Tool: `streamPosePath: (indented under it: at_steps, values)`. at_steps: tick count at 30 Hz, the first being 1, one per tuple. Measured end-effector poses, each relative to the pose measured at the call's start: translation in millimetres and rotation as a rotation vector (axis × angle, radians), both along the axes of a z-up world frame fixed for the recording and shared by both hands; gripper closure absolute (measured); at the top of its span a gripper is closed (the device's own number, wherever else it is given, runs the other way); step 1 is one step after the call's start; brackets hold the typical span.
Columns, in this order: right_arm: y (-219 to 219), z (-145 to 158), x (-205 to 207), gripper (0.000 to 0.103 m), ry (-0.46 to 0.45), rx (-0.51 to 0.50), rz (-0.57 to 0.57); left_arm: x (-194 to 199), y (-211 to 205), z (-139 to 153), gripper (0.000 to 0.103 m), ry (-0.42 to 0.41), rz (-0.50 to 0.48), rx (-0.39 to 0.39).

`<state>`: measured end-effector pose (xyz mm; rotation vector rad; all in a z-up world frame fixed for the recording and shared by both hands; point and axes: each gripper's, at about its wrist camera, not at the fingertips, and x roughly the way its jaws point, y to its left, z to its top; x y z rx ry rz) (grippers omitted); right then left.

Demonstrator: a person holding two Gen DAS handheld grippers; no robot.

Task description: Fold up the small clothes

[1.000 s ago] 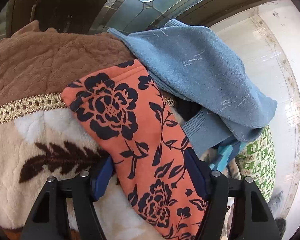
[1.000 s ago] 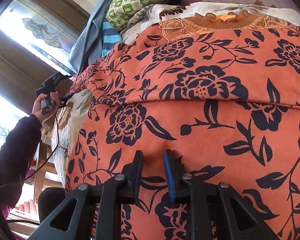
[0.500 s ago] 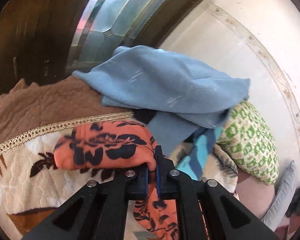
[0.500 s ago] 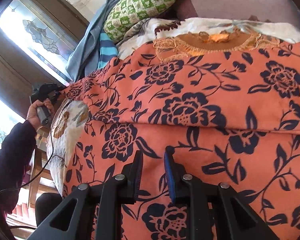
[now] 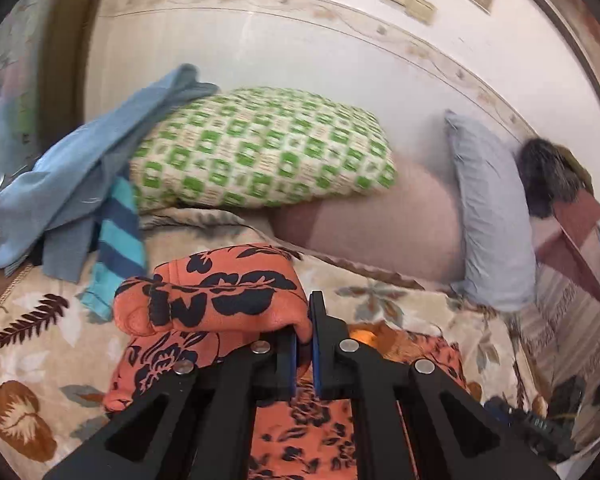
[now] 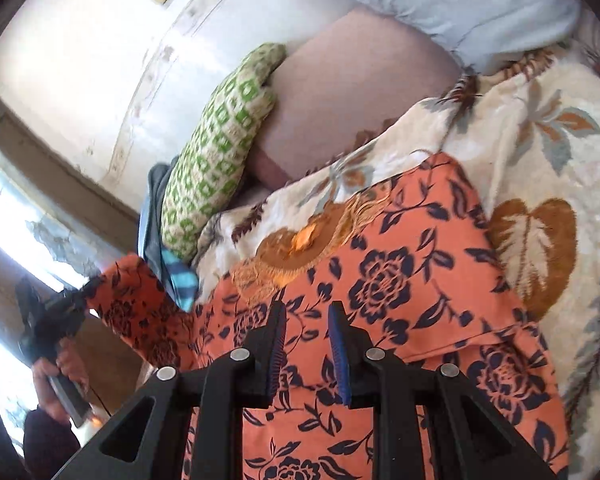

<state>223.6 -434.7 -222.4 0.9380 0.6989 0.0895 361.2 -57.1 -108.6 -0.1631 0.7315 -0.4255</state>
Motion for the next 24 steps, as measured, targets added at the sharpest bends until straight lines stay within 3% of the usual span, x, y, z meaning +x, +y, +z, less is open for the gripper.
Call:
streamPosePath:
  at_steps: [3, 7, 9, 10, 11, 12, 14, 16, 19, 22, 24]
  values:
    - [-44.9, -1.2, -10.9, 0.078, -0.018, 0.073, -0.124, -26.9, -84.5, -17.3, 0.098, 0.013, -0.138, 0.076]
    - [-84.8, 2.9, -27.5, 0.077, -0.043, 0.081, -0.242, -56.4, -174.0, -71.1, 0.097, 0.066, -0.247, 0.118]
    - [-97.9, 5.1, -33.6, 0.077, -0.054, 0.098, -0.261, -68.5, -215.9, -101.8, 0.089, 0.075, -0.275, 0.188]
    - [-103.0, 6.1, -36.8, 0.077, -0.06, 0.105, -0.264, -73.0, -234.1, -117.6, 0.069, 0.084, -0.297, 0.228]
    - [-105.1, 7.5, -37.6, 0.077, -0.063, 0.102, -0.263, -78.9, -249.9, -131.6, 0.041, 0.088, -0.324, 0.267]
    - [-106.3, 8.7, -37.7, 0.077, -0.064, 0.093, -0.259, -86.5, -261.0, -142.1, 0.032, 0.089, -0.342, 0.313]
    - [-107.2, 10.1, -38.7, 0.077, -0.061, 0.076, -0.247, -99.9, -274.0, -151.8, 0.029, 0.059, -0.358, 0.395]
    - [-106.2, 9.5, -38.8, 0.077, -0.054, 0.057, -0.233, -111.2, -273.8, -143.8, 0.029, 0.015, -0.398, 0.424]
    - [-100.9, 6.0, -34.3, 0.077, -0.045, 0.053, -0.21, -120.6, -257.5, -115.7, 0.02, -0.067, -0.455, 0.398]
    - [-93.1, 4.6, -28.6, 0.077, -0.035, 0.042, -0.189, -118.0, -232.9, -90.4, 0.008, -0.148, -0.455, 0.366]
    - [-84.2, 6.4, -24.6, 0.077, -0.026, 0.012, -0.168, -109.8, -214.7, -81.1, 0.006, -0.161, -0.447, 0.382]
